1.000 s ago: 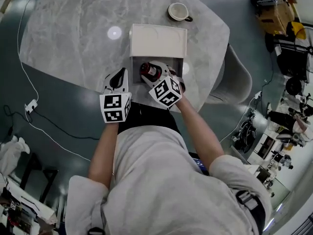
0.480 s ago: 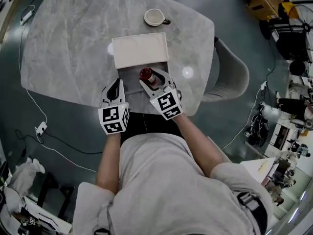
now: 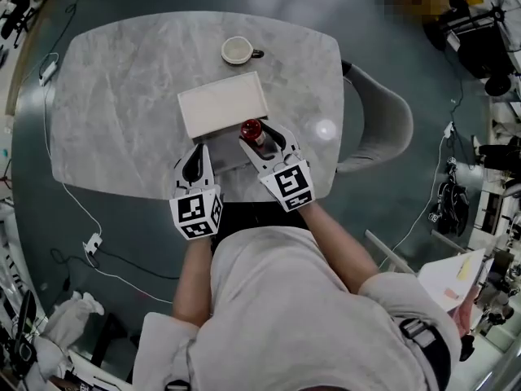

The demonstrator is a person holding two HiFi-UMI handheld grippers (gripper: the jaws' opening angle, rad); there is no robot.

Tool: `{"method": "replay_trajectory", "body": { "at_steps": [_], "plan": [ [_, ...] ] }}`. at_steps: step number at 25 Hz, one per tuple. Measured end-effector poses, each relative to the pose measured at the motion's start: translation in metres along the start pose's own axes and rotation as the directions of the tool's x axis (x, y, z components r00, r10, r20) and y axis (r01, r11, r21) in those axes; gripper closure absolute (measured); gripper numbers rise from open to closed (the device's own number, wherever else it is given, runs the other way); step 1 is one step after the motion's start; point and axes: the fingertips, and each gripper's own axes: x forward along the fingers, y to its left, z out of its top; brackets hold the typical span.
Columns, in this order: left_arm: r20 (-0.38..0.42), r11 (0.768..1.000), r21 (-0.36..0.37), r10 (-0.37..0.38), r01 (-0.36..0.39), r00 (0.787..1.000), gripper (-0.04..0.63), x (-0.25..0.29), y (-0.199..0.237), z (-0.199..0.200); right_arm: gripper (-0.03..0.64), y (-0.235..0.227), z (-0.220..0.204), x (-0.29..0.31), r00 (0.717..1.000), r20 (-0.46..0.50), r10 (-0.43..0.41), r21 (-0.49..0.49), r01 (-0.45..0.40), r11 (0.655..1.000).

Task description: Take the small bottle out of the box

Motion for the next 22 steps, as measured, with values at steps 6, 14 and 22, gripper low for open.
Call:
{"method": "replay_trajectory", "body": {
  "at_steps": [6, 14, 22],
  "plan": [
    [0.061, 1.0, 0.031, 0.002, -0.004, 0.998, 0.572, -0.007, -0.006, 0.03, 0.393, -0.013, 0.025, -0.017, 0.997, 0.07, -0.04, -0.001, 0.04, 0.999],
    [0.19, 0.996, 0.084, 0.026, -0.043, 0.981, 0.572, -0.027, -0.011, 0.083, 0.393, -0.032, 0.072, -0.047, 0.975, 0.2, -0.101, 0.029, 0.097, 0.995],
    [0.278, 0.99, 0.131, 0.015, -0.054, 0.96, 0.572, -0.039, -0.02, 0.119, 0.393, -0.037, 0.111, -0.065, 0.946, 0.304, -0.115, 0.012, 0.117, 0.993]
  ]
}}
